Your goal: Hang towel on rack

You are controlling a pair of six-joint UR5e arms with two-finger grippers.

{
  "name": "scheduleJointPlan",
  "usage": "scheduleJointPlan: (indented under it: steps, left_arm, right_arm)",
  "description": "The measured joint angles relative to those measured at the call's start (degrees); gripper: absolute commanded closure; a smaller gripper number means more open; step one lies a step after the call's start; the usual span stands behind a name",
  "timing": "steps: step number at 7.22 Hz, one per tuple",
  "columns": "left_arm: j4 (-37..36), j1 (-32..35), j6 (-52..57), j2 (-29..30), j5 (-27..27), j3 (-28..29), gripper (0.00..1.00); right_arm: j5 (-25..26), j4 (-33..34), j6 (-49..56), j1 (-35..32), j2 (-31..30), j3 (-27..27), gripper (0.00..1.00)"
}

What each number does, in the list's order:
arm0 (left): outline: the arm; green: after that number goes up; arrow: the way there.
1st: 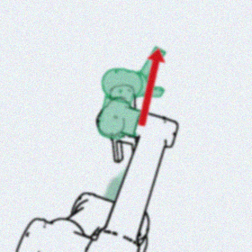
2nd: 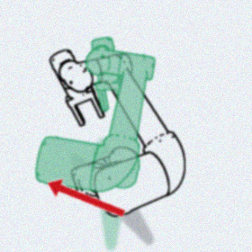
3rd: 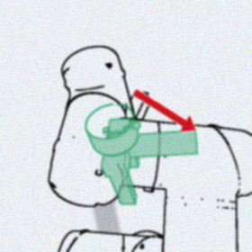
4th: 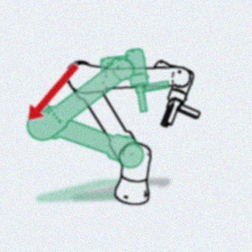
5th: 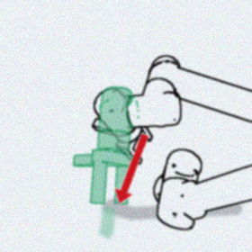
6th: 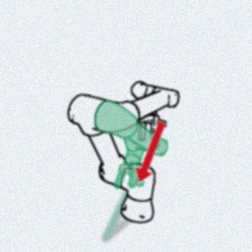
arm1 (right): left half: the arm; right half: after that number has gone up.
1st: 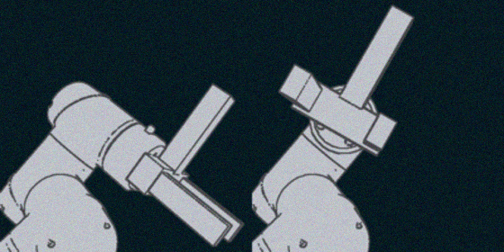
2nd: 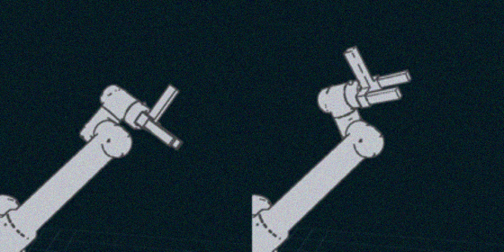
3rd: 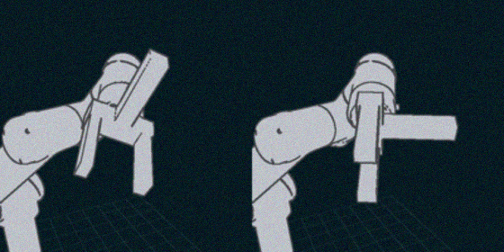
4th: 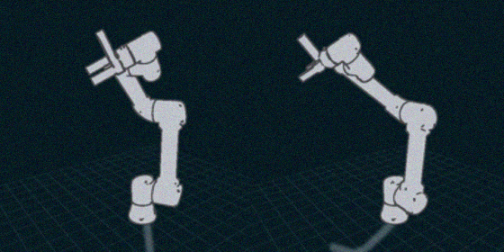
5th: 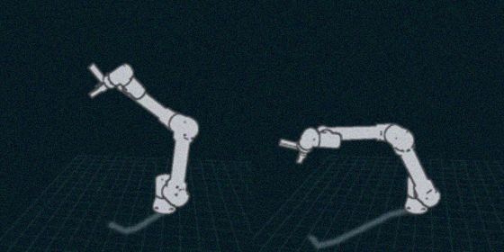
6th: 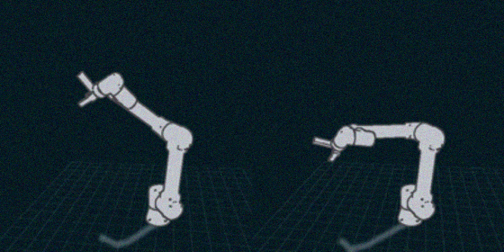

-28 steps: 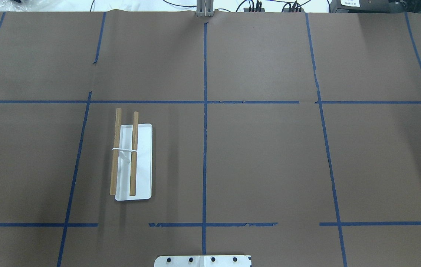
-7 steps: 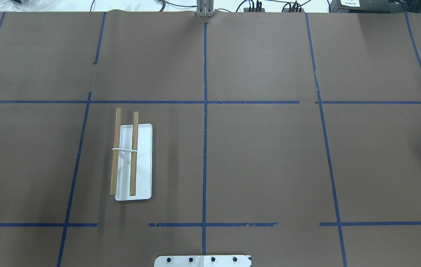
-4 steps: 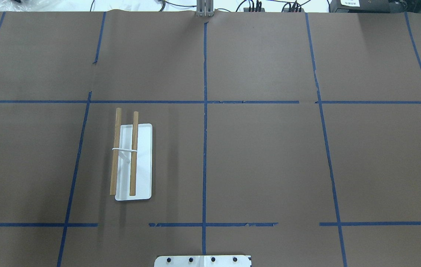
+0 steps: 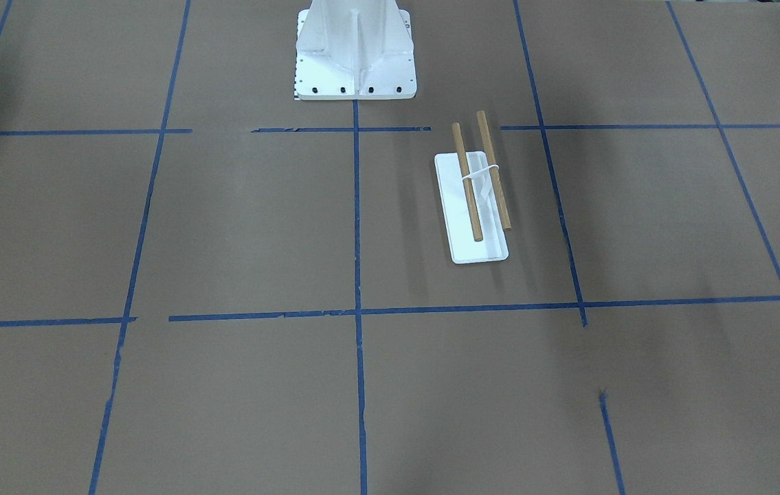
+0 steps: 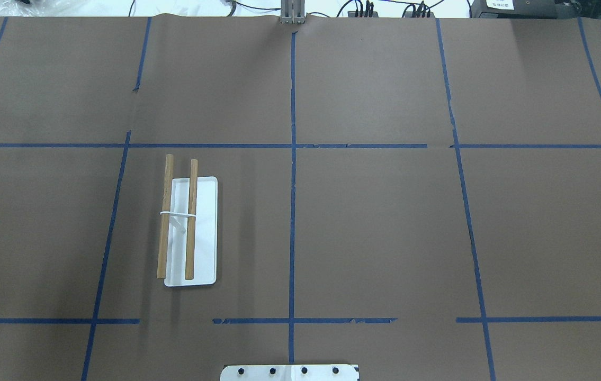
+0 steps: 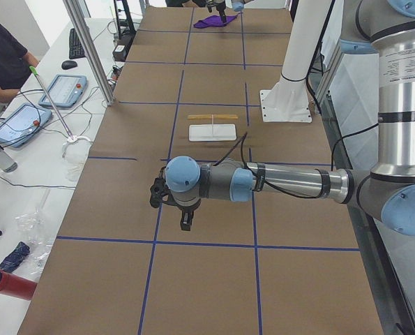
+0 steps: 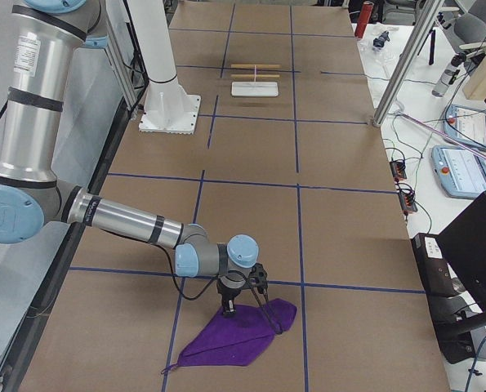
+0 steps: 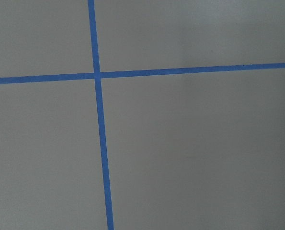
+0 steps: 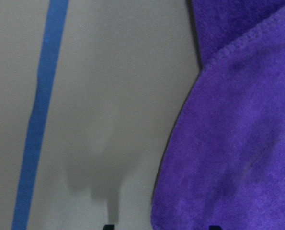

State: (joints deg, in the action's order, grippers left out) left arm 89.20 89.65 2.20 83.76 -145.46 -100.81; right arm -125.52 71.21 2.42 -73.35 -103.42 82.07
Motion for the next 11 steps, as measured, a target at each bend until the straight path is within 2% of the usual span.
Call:
scheduleJointPlan:
  steps: [1,2,5,7,8,9,11]
  left_arm:
    - [0.0,0.0,0.0,0.0,0.0,0.0,0.0]
    - [0.0,0.0,0.0,0.0,0.0,-0.02,0.0]
    - [0.0,0.0,0.0,0.0,0.0,-0.05,0.0]
    - [0.08,0.0,0.0,0.0,0.0,-0.08,0.0]
    - [0.12,0.0,0.0,0.0,0.0,-0.14,0.0]
    - [0.11,0.0,0.0,0.0,0.0,-0.23,0.0]
    - [0.11,0.0,0.0,0.0,0.0,-0.39,0.0]
  right_arm:
    - [0.8,-0.06,0.02,0.08,0.03,-0.53,0.72]
    - [1.2,-0.1,-0.02,0.11,0.11,-0.78,1.0]
    - [1.38,-0.07,0.02,0.13,2.06,-1.98,1.0]
    - [0.9,0.13,0.36,-0.82,2.45,1.09,1.0]
    - [0.71,1.4,0.43,-3.33,1.44,5.78,1.0]
    - [0.62,5.18,0.49,-6.85,-0.13,12.69,1.0]
    - [0.65,21.51,0.53,-12.59,-0.96,29.79,1.0]
